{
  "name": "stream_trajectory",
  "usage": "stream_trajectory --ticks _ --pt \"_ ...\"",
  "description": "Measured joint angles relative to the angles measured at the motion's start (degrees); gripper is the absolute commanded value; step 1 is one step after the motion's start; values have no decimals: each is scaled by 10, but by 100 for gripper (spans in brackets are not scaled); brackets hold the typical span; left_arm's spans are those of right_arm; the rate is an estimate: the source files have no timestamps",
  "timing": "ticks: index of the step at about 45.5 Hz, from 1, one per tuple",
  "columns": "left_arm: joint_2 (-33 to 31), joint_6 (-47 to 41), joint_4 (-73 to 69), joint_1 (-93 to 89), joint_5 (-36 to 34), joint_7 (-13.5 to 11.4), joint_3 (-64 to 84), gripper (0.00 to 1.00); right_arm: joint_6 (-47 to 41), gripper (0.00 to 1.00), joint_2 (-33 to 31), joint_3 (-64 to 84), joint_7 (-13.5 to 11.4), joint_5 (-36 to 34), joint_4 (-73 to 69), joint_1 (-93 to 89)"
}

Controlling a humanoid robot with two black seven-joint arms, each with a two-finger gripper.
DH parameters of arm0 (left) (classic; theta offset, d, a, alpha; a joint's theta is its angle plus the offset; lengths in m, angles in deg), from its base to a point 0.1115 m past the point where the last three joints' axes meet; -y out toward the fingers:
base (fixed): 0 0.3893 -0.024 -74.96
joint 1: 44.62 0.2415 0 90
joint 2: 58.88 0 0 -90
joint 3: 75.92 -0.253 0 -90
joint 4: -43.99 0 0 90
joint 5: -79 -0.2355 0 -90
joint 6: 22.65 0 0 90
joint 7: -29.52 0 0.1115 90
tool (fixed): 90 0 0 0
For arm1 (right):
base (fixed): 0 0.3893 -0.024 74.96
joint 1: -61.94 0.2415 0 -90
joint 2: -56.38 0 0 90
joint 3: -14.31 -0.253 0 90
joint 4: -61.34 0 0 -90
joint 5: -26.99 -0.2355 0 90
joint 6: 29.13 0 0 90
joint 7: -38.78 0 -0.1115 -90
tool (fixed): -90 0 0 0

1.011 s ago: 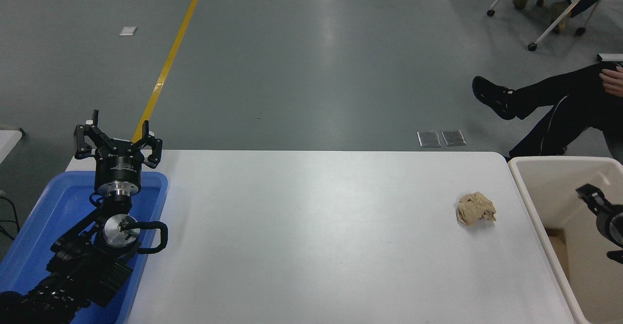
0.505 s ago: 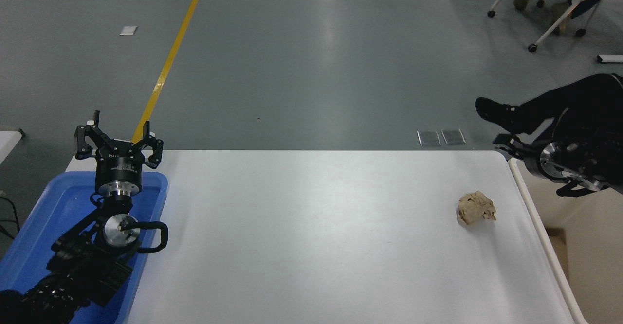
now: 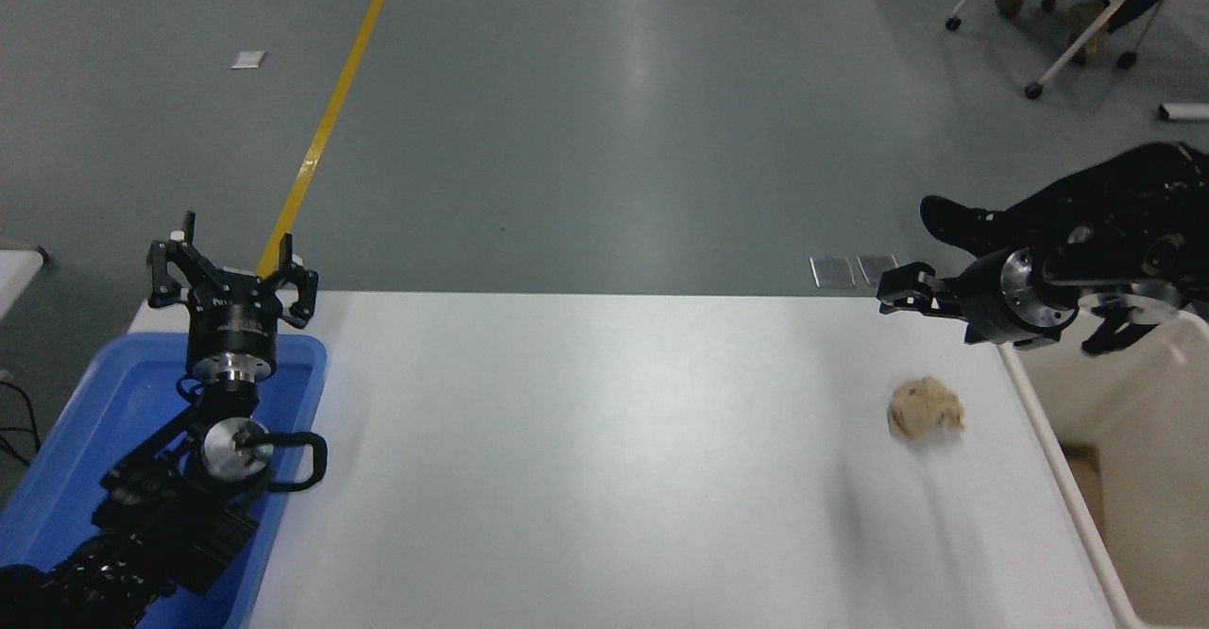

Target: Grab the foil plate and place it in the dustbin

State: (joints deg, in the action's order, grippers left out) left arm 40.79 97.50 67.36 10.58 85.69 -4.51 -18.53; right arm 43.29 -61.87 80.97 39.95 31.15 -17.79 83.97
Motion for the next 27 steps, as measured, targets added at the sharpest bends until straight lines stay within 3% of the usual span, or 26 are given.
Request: stream_trajectory --ticks 18,27 --pt "0 0 0 0 0 -1 0 99 -195 100 -86 5 3 34 -107 225" --pt "0 0 0 0 0 -1 0 99 -243 100 -117 7 3 63 -122 303"
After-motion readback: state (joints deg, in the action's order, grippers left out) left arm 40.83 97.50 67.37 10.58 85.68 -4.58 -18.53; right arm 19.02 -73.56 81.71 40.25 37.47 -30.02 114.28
